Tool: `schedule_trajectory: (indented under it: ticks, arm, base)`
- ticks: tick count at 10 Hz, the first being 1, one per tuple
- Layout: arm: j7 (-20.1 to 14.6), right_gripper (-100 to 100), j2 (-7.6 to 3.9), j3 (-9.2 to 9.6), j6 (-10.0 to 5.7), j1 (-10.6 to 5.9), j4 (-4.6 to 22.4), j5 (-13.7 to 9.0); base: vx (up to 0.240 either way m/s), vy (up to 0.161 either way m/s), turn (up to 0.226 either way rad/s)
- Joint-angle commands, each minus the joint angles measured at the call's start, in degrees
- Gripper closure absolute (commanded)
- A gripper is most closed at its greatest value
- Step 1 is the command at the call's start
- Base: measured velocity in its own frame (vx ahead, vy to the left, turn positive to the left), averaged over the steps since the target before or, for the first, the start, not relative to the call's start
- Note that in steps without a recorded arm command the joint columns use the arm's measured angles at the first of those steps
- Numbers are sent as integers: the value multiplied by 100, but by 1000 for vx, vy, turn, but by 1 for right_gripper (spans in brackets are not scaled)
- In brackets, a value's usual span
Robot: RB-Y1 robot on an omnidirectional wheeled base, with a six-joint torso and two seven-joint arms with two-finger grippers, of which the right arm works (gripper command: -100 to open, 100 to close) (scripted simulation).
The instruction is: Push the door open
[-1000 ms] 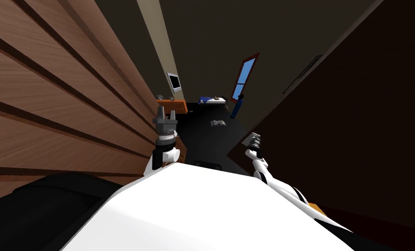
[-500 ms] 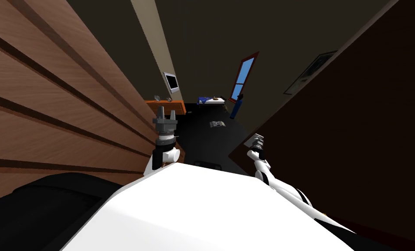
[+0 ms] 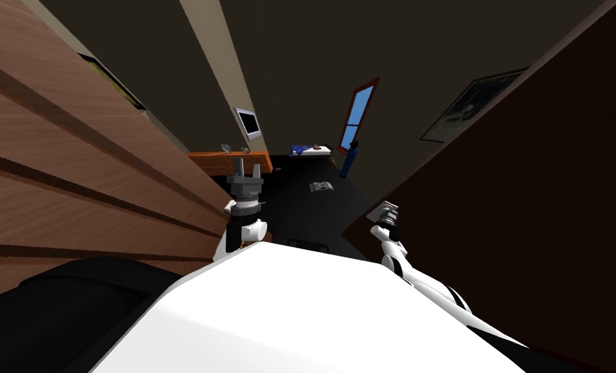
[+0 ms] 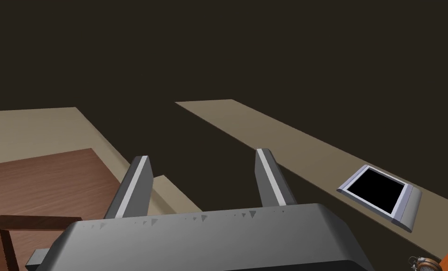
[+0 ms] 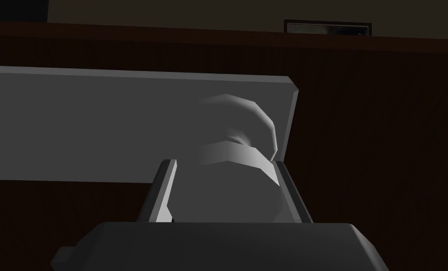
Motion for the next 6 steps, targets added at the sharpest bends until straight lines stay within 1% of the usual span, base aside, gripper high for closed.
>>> schedule_trajectory:
  ticks: [1,3,4,5,6]
  arm:
    - [16,100,-59,-90,-44,-7,62,-34]
    - [50,100,-90,-182,-56,10,90,-70]
    - [55,100,-65,-166,-3,48,37,-63]
    - [97,100,-110,-275,-35,65,65,-112]
    - [108,100,-116,-297,-39,70,72,-122]
  base:
    - [214,37,-66]
    - [206,21,-55]
    - [77,-2,-32]
    - [137,-32,-36]
    - [198,-28,-42]
